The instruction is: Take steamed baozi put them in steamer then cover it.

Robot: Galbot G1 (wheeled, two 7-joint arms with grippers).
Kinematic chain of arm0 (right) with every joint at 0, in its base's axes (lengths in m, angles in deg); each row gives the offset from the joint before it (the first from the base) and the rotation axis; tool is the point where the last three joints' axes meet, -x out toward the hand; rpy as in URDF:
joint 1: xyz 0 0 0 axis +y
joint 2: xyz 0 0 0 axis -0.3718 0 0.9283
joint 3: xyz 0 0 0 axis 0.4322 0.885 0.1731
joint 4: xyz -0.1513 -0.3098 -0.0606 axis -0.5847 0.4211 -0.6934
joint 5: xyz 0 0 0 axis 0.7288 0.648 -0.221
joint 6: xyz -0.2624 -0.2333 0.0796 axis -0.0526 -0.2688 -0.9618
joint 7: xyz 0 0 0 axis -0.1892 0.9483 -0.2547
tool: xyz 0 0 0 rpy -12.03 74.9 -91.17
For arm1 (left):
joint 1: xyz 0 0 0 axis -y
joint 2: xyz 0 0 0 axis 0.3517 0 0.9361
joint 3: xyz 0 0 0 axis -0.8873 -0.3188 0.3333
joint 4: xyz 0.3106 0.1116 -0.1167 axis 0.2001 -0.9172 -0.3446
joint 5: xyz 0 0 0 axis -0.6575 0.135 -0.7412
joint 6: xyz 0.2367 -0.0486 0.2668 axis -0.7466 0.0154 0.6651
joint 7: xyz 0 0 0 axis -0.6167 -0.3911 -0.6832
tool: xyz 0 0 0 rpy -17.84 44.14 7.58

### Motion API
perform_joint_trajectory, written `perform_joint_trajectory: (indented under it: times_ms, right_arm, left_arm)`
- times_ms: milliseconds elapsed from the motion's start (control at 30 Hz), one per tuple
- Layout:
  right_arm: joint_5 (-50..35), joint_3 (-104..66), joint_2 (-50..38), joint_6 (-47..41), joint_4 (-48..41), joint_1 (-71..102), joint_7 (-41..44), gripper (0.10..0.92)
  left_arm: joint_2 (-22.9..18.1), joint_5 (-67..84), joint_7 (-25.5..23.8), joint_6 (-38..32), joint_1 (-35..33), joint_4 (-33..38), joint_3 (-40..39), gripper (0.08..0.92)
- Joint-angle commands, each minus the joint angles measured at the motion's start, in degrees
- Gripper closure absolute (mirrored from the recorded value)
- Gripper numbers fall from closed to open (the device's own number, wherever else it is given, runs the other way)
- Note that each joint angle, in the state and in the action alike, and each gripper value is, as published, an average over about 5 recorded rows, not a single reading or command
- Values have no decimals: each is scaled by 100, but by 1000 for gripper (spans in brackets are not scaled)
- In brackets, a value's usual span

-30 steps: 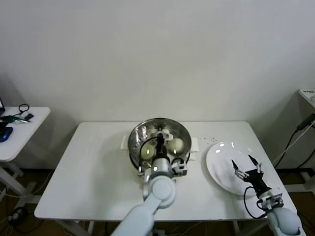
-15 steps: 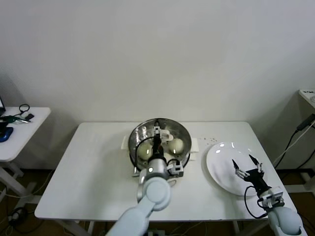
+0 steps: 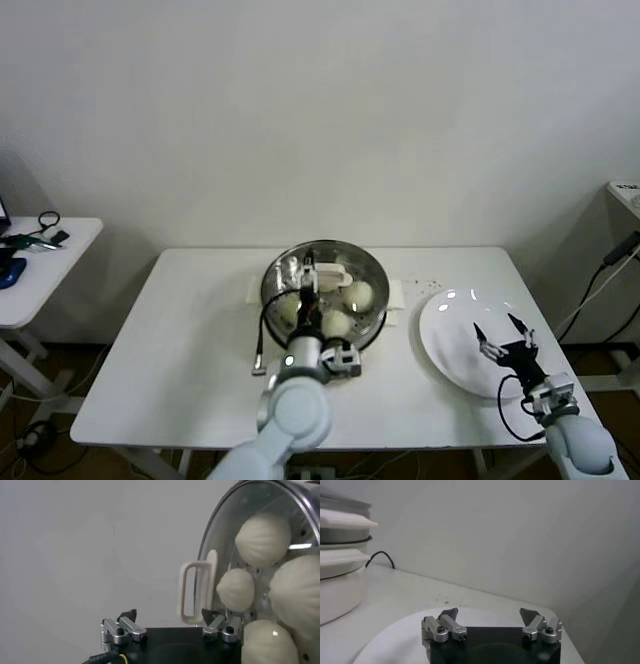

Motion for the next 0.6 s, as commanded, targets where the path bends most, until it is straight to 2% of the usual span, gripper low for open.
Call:
perform_joint_trajectory:
  times_ms: [33,200,367,467,600]
  right_arm:
    - [-124,19,-21,-263,255,26,-103,203]
    - [-99,27,-1,-235,261,57,-85,203]
    - [-75,58,18,-129,244,37,-96,203]
    - [-59,81,19,-114,278,34,-103,203]
    - [-39,119,37,-89,308,38,-105,203]
  left_arm:
    - [313,373,277,280,-420,928,276,177]
    - [645,1061,639,280,-720,1372,752,177]
    - [1090,2235,1386,267,-1387,1764,1372,177]
    - [1186,3520,2056,-85,-1798,1860,1932,177]
    - [1209,5226,2800,-980,-2265,1869,2809,177]
